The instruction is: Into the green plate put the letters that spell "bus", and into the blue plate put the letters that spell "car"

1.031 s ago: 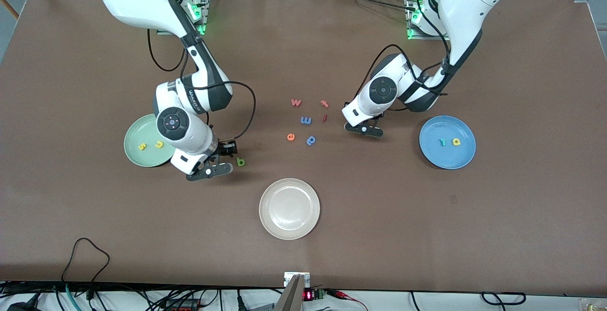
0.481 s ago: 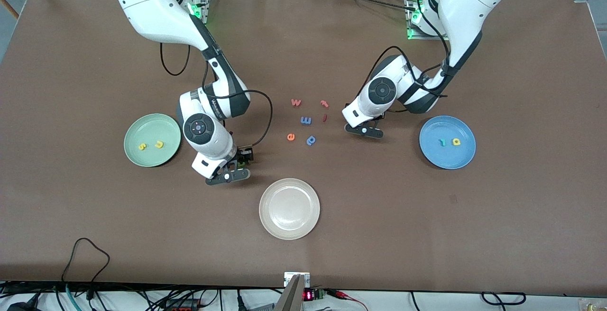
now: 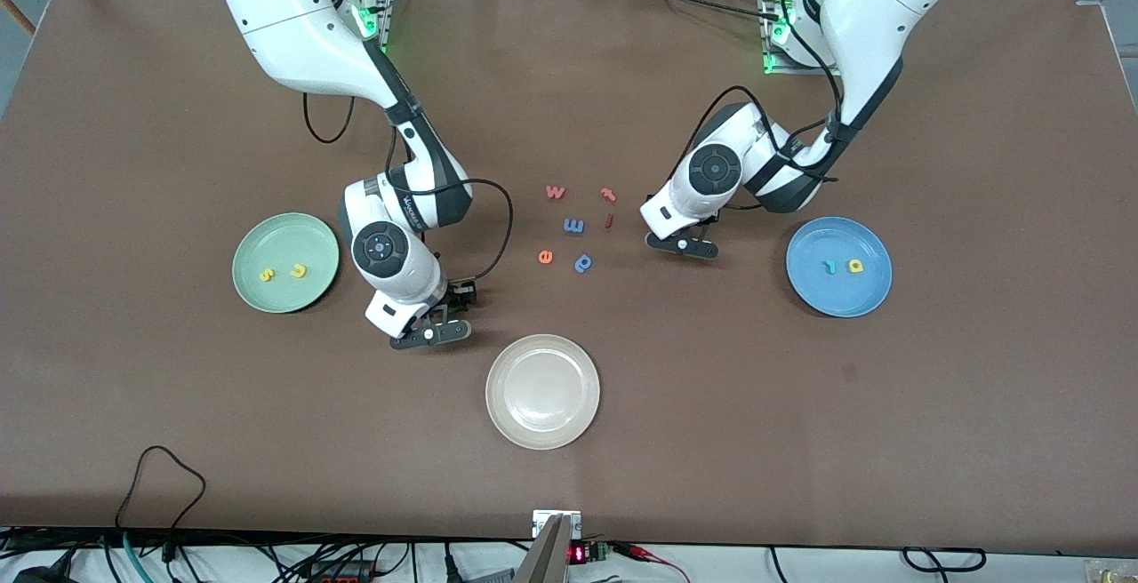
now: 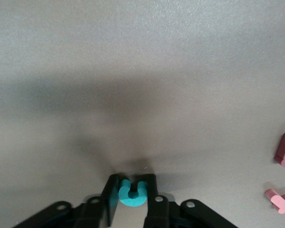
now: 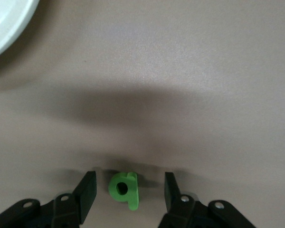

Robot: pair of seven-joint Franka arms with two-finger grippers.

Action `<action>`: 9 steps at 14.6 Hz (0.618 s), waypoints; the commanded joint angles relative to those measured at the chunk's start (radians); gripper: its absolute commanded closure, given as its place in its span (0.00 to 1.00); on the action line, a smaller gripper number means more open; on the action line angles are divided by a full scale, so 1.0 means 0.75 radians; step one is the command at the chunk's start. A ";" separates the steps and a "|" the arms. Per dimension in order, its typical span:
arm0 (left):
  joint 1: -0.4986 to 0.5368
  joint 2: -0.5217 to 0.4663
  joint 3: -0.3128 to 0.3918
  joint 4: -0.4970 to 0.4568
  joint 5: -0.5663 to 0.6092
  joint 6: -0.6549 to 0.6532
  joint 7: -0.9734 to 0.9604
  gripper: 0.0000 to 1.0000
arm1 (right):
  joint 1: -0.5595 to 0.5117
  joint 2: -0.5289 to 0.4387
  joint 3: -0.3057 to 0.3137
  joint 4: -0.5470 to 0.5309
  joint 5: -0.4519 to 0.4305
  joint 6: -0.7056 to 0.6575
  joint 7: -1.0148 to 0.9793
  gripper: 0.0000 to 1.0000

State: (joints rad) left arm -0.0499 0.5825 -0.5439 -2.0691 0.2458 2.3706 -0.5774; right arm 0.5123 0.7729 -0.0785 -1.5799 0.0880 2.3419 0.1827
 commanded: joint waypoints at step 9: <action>-0.007 -0.056 0.005 0.022 0.061 -0.113 -0.052 0.95 | 0.018 0.007 -0.010 -0.029 0.022 -0.020 0.016 0.35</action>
State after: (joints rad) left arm -0.0542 0.5818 -0.5432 -2.0622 0.2582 2.3465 -0.5885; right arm 0.5138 0.7819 -0.0786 -1.5836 0.0880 2.3349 0.1850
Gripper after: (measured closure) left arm 0.727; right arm 0.348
